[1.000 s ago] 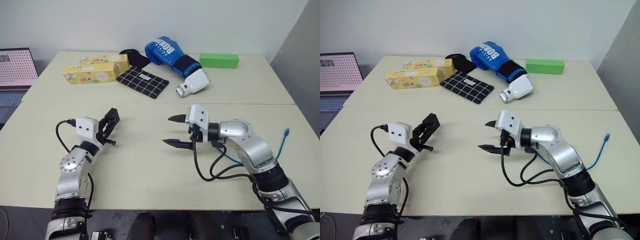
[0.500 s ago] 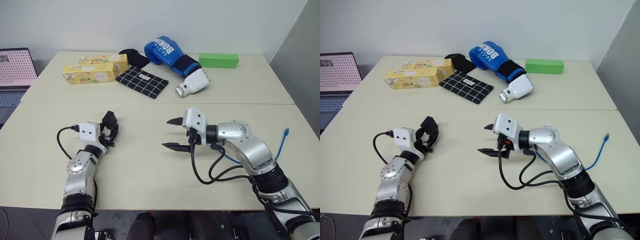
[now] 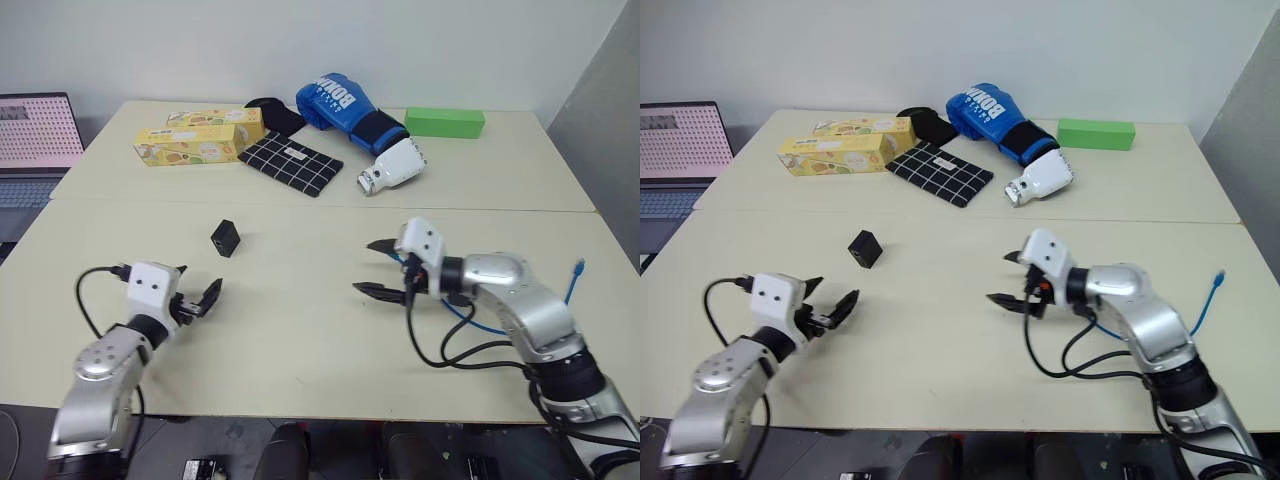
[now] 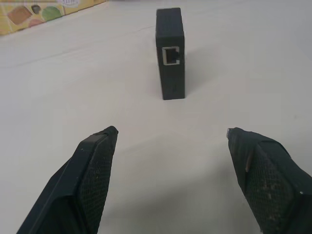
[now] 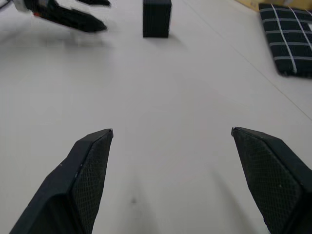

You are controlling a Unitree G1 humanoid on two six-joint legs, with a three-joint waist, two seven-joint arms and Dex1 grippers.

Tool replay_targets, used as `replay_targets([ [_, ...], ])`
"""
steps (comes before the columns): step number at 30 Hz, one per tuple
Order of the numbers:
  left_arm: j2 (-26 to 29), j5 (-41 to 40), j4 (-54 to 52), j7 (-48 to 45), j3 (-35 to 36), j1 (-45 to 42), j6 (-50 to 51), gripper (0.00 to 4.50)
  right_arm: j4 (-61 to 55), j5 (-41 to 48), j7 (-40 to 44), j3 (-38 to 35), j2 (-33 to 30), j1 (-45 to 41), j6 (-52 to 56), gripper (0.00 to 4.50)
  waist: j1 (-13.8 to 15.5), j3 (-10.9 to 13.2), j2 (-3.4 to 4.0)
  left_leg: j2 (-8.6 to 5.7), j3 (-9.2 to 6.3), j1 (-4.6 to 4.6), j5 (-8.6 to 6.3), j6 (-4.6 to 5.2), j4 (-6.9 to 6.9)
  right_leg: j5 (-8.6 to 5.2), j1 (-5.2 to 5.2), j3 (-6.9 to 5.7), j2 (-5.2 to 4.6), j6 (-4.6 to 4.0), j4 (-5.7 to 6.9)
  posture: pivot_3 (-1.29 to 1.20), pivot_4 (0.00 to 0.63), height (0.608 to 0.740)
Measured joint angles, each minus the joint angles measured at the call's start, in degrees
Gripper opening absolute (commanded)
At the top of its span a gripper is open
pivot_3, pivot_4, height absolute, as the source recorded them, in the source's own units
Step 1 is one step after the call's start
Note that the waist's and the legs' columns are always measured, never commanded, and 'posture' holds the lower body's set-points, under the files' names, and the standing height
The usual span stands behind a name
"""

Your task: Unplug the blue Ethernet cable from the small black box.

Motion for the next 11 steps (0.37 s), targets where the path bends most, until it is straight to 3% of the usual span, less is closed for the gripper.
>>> replay_targets([
  [7, 10.3, -5.4, -2.1, -13.7, 2.3, 0.8, 3.4, 3.81, 3.8, 4.0, 6.8, -6.8, -9.4, 0.8, -0.2, 4.12, -0.3, 0.0, 0.03, -0.01, 0.15, 0.07, -0.01, 0.01, -0.06, -0.01, -0.01, 0.05, 0.06, -0.01, -0.03, 0.0, 0.15, 0.74],
  [11, 11.7, -8.4, 0.1, -17.9, 4.0, -1.2, 4.6, 3.81, 7.2, 3.5, 8.2, -8.1, -12.4, 0.6, -1.7, 4.12, -0.4, 0.0, 0.05, 0.0, 0.23, 0.1, -0.01, 0.02, -0.06, -0.01, -0.01, 0.1, 0.06, -0.01, -0.02, 0.0, 0.15, 0.74],
])
